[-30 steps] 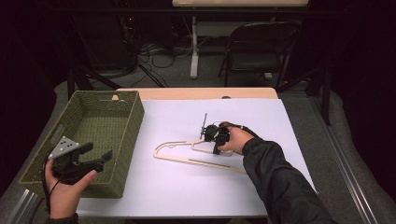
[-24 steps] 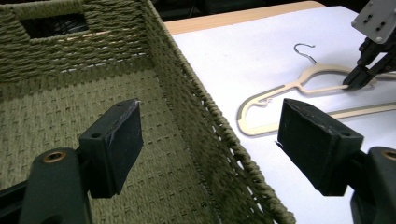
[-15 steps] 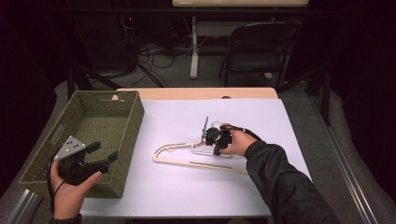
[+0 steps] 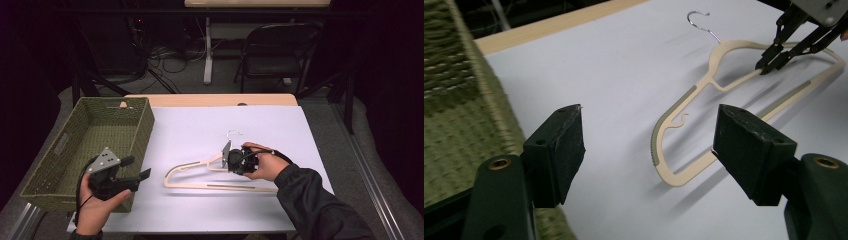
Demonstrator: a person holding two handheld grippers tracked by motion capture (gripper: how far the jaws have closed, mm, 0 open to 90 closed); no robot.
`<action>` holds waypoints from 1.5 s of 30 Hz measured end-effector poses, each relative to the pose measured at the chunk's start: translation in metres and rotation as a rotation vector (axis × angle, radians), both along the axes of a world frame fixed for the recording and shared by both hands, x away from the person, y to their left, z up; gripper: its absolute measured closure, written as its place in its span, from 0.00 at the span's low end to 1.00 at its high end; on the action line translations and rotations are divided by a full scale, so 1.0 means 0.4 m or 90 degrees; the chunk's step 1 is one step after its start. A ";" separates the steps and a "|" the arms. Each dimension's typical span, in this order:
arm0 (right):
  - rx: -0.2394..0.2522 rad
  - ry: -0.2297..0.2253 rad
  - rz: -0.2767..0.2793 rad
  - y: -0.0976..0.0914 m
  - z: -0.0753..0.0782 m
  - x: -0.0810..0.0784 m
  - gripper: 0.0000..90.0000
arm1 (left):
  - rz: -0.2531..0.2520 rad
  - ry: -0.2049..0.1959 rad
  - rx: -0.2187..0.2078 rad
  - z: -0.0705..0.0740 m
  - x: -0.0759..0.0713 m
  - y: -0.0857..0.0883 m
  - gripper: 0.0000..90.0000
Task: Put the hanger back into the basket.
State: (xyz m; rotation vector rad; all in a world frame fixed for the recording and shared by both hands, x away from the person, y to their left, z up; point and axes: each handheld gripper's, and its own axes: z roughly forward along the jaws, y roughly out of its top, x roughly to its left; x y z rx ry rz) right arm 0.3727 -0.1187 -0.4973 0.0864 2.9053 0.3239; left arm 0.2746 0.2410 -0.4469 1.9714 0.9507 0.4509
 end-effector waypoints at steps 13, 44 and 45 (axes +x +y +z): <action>0.004 -0.066 0.047 -0.002 0.019 -0.093 0.95 | -0.094 0.044 0.007 -0.039 0.036 -0.122 0.39; -0.017 -0.113 0.099 0.032 0.005 -0.138 0.95 | -0.264 0.171 0.094 -0.132 0.152 -0.335 0.47; -0.017 -0.114 0.100 0.033 0.005 -0.138 0.95 | -0.269 0.174 0.097 -0.136 0.155 -0.340 0.47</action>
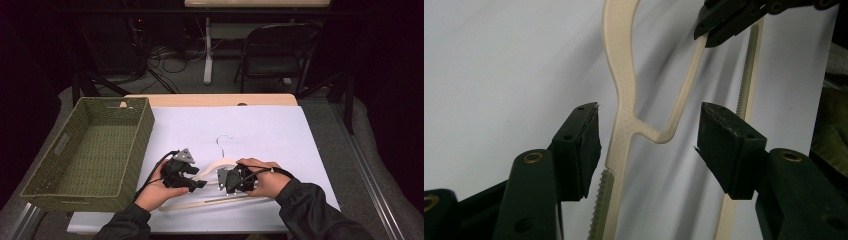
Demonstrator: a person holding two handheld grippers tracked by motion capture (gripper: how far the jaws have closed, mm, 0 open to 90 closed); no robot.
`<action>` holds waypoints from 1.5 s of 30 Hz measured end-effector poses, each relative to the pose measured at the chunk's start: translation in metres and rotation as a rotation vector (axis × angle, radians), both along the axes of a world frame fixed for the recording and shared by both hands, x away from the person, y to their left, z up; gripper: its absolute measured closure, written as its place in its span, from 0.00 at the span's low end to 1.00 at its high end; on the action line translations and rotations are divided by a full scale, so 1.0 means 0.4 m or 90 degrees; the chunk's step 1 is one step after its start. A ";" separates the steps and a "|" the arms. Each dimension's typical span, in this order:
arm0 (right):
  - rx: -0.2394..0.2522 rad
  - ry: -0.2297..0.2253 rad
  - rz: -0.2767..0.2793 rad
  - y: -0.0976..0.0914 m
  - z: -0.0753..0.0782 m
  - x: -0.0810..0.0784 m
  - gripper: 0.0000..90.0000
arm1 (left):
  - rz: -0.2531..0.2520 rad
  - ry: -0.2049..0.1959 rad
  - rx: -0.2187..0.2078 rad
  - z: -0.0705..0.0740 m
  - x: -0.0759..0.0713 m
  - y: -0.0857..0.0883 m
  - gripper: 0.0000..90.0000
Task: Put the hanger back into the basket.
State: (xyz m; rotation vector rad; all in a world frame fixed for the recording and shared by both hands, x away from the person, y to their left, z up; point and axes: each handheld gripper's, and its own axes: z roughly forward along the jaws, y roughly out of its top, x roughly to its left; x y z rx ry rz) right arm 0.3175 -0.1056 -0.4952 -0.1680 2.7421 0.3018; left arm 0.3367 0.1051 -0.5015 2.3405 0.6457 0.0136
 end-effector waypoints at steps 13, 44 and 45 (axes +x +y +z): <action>0.007 -0.007 0.007 0.000 0.004 -0.005 0.95 | -0.019 0.037 0.034 -0.032 0.024 -0.026 0.48; 0.085 0.046 -0.044 -0.012 -0.007 0.022 0.86 | -0.071 0.026 0.069 -0.050 0.008 -0.033 0.69; 0.085 0.052 -0.046 -0.014 -0.005 0.024 0.84 | -0.075 0.025 0.072 -0.049 0.008 -0.033 0.69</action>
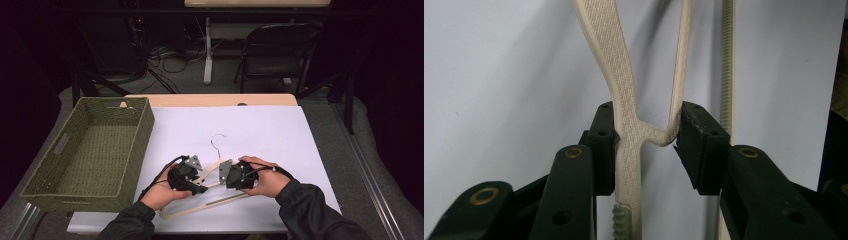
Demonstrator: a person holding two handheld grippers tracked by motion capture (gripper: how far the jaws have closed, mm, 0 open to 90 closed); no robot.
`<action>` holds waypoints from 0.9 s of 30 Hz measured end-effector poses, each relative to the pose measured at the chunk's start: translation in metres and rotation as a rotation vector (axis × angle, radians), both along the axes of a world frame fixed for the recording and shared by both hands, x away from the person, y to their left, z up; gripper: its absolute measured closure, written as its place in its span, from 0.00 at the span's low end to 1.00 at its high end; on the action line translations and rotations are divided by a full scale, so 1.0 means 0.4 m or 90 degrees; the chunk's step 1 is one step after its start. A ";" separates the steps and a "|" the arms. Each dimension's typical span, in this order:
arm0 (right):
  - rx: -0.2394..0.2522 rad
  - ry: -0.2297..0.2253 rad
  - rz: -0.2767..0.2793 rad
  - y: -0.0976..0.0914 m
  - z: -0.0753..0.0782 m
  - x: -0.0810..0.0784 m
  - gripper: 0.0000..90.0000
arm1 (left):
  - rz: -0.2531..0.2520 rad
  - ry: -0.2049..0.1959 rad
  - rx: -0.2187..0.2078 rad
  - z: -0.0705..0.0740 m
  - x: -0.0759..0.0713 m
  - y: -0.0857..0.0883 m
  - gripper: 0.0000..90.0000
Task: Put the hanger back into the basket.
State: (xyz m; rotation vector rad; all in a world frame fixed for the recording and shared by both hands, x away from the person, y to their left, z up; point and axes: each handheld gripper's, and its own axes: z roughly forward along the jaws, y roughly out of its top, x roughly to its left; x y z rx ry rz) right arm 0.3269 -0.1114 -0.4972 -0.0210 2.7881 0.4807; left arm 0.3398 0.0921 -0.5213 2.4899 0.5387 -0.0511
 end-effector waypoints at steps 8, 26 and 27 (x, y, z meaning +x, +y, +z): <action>0.075 0.029 -0.066 -0.058 0.060 0.029 0.77 | 0.000 -0.003 -0.002 0.001 -0.004 0.000 0.70; 0.080 0.081 -0.178 -0.061 0.040 0.120 0.69 | -0.001 -0.007 -0.003 0.003 -0.011 -0.003 0.70; 0.076 0.082 -0.172 -0.054 0.034 0.124 0.75 | -0.001 -0.006 -0.003 0.003 -0.012 -0.003 0.70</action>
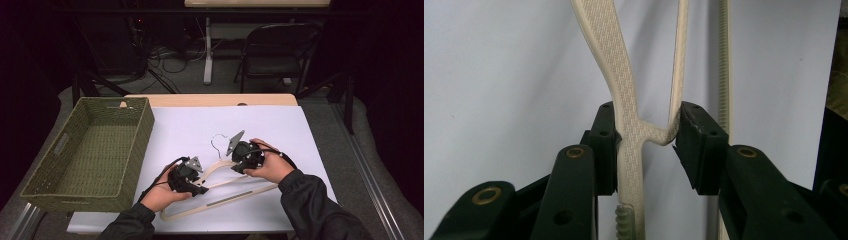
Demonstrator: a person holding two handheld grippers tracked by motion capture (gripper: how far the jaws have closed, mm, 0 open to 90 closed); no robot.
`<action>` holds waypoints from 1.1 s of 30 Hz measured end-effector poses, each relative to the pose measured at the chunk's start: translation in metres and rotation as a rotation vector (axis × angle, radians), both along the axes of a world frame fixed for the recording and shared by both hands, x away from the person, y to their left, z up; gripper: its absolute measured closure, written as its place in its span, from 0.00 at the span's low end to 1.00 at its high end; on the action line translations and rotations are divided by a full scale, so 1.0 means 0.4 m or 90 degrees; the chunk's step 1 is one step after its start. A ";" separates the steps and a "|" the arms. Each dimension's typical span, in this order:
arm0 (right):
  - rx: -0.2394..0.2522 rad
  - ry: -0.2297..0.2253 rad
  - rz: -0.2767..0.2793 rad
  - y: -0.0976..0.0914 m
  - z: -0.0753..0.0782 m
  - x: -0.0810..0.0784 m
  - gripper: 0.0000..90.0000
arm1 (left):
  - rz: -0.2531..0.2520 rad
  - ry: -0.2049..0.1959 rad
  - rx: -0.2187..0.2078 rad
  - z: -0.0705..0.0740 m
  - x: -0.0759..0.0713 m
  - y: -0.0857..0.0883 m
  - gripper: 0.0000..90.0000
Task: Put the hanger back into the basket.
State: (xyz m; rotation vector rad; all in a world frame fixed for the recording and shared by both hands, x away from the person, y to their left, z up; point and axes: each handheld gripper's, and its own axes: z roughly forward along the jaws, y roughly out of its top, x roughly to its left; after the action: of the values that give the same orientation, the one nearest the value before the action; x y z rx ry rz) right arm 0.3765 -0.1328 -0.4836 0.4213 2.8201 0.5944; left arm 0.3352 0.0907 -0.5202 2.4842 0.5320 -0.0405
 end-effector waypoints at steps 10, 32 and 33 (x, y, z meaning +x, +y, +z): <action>0.013 -0.052 0.040 -0.006 0.034 -0.050 0.83 | -0.002 0.008 -0.011 0.031 -0.030 0.003 0.78; 0.043 -0.110 0.070 -0.037 0.067 -0.133 0.83 | -0.012 0.024 0.001 0.051 -0.071 -0.011 0.93; 0.044 -0.112 0.070 -0.037 0.066 -0.134 0.83 | -0.013 0.025 0.004 0.050 -0.072 -0.013 0.95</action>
State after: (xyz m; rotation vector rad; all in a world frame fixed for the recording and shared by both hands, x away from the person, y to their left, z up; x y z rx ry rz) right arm 0.3228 -0.1477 -0.4570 0.2151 2.6741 0.7154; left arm 0.3065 0.0855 -0.5002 2.5003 0.5241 -0.0962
